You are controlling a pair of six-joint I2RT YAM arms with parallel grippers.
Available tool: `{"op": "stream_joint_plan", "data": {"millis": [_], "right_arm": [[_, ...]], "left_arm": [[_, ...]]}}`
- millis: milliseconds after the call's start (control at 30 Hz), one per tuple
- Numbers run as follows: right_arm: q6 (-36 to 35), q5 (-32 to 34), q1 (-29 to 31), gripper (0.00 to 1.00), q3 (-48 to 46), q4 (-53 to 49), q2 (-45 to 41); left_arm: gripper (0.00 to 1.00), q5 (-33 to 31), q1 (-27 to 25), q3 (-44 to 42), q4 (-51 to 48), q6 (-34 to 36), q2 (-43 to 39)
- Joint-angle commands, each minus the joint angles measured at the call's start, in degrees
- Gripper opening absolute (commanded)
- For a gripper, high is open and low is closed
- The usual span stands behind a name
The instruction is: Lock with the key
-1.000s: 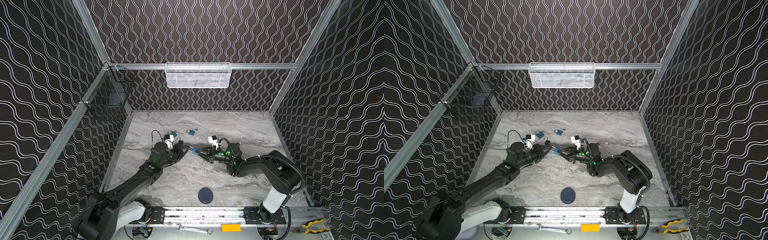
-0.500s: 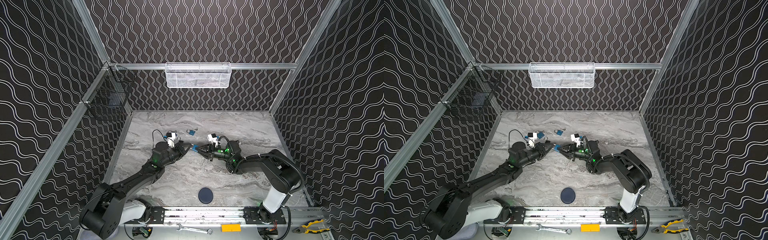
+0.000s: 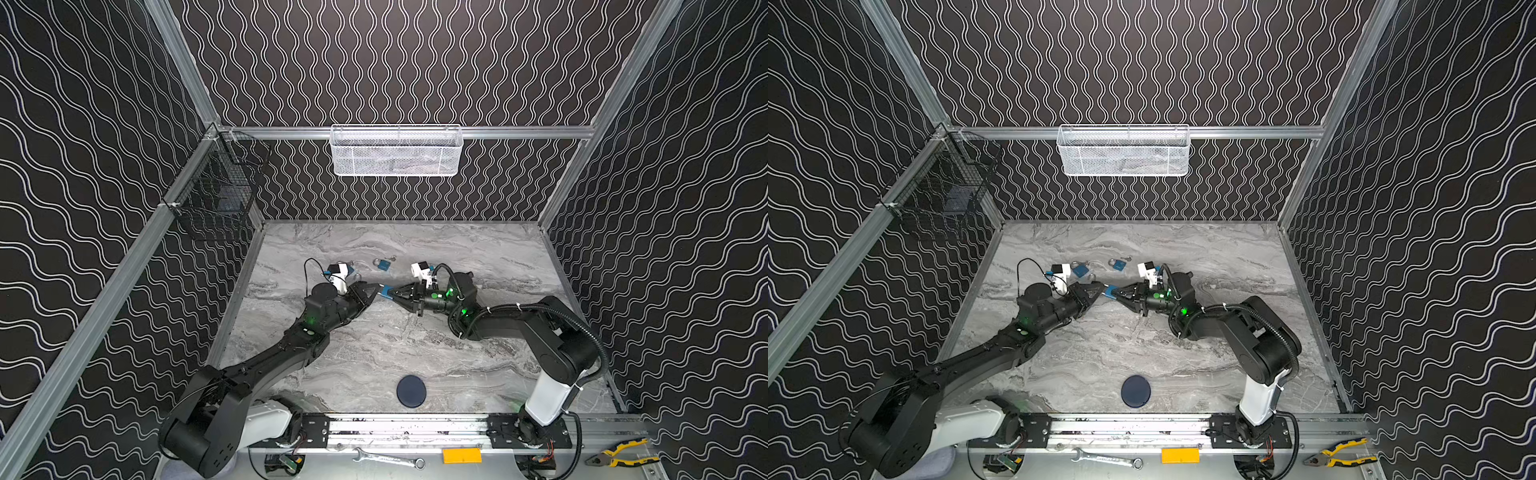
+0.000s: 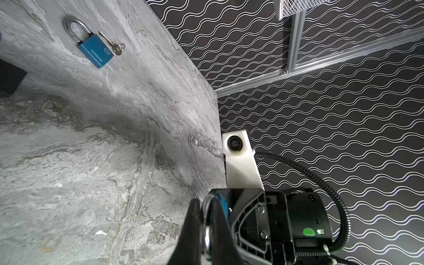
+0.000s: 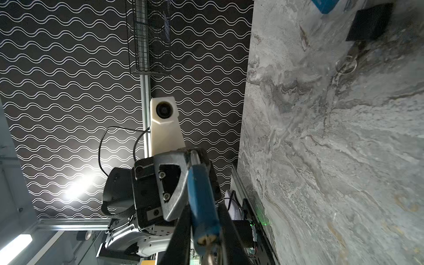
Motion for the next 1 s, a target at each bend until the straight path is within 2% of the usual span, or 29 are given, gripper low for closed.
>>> {"op": "stream_joint_plan", "data": {"millis": [0, 167, 333, 500, 733, 967], "right_arm": [[-1.5, -0.5, 0.8, 0.05, 0.9, -3.4, 0.3], [-0.9, -0.3, 0.2, 0.14, -0.5, -1.9, -0.3], [-0.6, -0.2, -0.5, 0.22, -1.9, -1.3, -0.7], [0.4, 0.1, -0.9, 0.29, -3.5, 0.5, -0.6], [0.6, 0.5, -1.1, 0.40, -5.2, 1.4, -0.8], [1.6, 1.7, -1.6, 0.48, -8.5, 5.0, -0.6]], "left_arm": [[0.00, 22.2, -2.3, 1.3, 7.7, 0.8, 0.4], [0.00, 21.4, -1.3, 2.1, 5.7, 1.2, 1.3], [0.00, 19.2, -0.9, 5.1, -5.2, 7.2, -0.1], [0.00, 20.0, 0.4, 5.3, -3.5, 6.4, 1.8], [0.00, 20.6, 1.4, 3.7, 4.2, 2.7, 5.5], [0.00, 19.8, 1.7, 3.4, 4.2, 2.3, 5.0]]}}
